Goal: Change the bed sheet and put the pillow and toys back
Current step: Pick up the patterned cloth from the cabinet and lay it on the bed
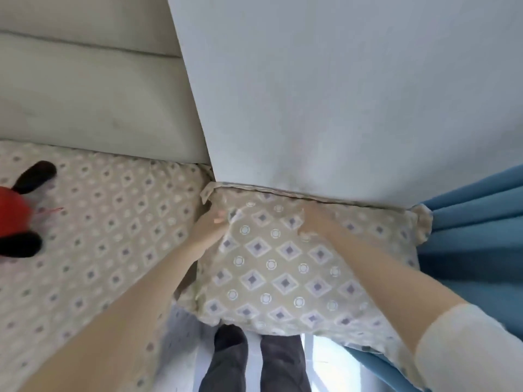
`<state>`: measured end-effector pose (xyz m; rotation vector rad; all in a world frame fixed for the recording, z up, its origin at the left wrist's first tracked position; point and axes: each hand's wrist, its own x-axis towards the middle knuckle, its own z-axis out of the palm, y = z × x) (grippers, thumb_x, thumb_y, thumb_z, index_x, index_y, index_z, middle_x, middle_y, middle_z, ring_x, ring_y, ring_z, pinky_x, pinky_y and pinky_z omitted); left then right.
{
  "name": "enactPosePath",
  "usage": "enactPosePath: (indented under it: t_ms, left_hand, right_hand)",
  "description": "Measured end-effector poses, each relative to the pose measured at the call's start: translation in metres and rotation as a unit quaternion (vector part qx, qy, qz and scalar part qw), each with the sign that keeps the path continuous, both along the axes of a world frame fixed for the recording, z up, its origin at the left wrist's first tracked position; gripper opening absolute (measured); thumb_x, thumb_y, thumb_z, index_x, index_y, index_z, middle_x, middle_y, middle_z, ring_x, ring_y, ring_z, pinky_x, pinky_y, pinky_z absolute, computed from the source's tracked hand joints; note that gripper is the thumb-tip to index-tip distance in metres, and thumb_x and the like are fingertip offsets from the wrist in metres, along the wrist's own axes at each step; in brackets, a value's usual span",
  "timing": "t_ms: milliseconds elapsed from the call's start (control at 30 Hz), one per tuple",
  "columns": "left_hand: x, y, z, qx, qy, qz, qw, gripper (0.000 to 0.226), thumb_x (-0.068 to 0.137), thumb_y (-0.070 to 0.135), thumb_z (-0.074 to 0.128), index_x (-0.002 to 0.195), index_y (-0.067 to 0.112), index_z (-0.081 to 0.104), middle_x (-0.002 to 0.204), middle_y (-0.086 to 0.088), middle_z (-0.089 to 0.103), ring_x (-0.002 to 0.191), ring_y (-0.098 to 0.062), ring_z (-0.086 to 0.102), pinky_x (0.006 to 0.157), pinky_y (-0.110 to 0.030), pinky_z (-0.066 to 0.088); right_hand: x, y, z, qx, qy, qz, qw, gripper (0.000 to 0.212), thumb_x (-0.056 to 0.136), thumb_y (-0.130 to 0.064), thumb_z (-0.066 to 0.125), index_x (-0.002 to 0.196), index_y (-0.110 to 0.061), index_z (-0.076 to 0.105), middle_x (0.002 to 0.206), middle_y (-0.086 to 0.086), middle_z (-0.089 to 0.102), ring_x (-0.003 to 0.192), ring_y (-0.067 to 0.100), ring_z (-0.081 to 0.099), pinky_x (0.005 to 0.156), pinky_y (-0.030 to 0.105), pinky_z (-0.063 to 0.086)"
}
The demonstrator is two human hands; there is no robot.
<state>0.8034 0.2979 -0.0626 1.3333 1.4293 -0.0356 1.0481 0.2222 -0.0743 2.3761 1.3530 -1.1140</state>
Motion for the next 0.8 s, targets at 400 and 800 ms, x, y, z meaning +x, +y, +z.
enactPosePath:
  t_ms: [400, 800]
  left_hand:
    - [0.033, -0.033, -0.017, 0.018, -0.004, 0.084, 0.996, 0.036, 0.094, 0.013, 0.042, 0.127, 0.026, 0.052, 0.121, 0.009, 0.057, 0.078, -0.003, 0.054, 0.06, -0.013, 0.038]
    - [0.027, -0.057, 0.049, 0.116, -0.017, 0.146, 0.982, 0.038, 0.092, 0.014, 0.054, 0.13, 0.02, 0.052, 0.126, 0.0, 0.053, 0.102, -0.018, 0.058, 0.078, -0.023, 0.045]
  right_hand:
    - [0.029, 0.009, -0.047, -0.058, -0.128, 0.161, 0.977, 0.083, 0.054, -0.045, 0.084, 0.123, -0.013, 0.05, 0.126, 0.006, 0.049, 0.125, 0.027, 0.04, 0.11, 0.051, 0.027]
    - [0.017, -0.014, 0.051, -0.096, 0.15, 0.204, 0.963, 0.076, 0.046, -0.058, 0.082, 0.1, -0.007, 0.067, 0.078, -0.009, 0.059, 0.07, 0.013, 0.057, 0.064, 0.027, 0.041]
